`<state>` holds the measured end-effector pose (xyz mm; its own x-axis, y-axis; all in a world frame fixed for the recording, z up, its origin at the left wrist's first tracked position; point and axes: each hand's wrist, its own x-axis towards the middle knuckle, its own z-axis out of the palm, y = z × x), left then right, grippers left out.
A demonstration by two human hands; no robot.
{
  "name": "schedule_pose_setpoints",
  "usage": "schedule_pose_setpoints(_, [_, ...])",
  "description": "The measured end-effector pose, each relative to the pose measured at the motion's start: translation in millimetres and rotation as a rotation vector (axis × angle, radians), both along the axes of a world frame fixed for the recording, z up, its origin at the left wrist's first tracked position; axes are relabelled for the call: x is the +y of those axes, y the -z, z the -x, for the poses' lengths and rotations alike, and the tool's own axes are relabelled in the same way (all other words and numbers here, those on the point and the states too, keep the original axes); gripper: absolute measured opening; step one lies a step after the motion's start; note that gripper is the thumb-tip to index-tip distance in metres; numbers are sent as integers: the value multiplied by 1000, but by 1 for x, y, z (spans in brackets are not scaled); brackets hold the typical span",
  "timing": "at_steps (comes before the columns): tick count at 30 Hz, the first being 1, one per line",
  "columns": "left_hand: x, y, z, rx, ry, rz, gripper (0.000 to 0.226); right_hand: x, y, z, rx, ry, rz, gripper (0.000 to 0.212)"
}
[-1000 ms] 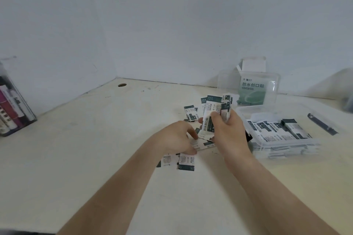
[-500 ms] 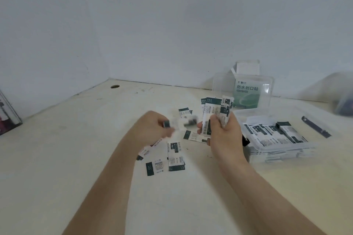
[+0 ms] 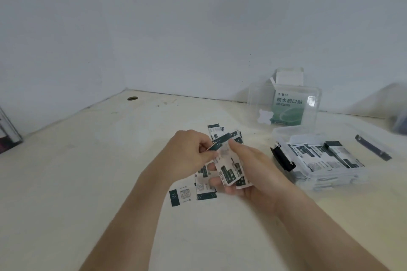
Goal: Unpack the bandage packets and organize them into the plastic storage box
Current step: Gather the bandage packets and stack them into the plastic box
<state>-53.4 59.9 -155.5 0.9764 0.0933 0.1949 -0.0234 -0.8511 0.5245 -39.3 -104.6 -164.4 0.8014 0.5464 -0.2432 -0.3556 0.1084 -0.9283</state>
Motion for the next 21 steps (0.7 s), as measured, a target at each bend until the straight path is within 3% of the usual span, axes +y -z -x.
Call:
schedule_pose_setpoints(4, [-1, -3, 1, -106, -108, 121, 20, 3, 6, -2, -64, 65, 50, 18])
schedule_pose_setpoints(9, [13, -1, 9, 421, 16, -157, 68, 2, 8, -11, -67, 246, 62, 17])
schedule_pose_setpoints(12, [6, 0, 5, 454, 15, -134, 67, 3, 11, -10, -43, 229, 56, 20])
schedule_pose_setpoints(15, [5, 3, 2, 416, 13, -115, 43, 4, 12, -9, -23, 204, 37, 20])
schedule_pose_setpoints(18, [10, -2, 4, 213, -10, 154, 11, 2, 11, -11, 9, 199, 19, 22])
schedule_pose_setpoints(21, [9, -14, 10, 19, 77, 567, 13, -1, 10, -11, 48, 139, -16, 33])
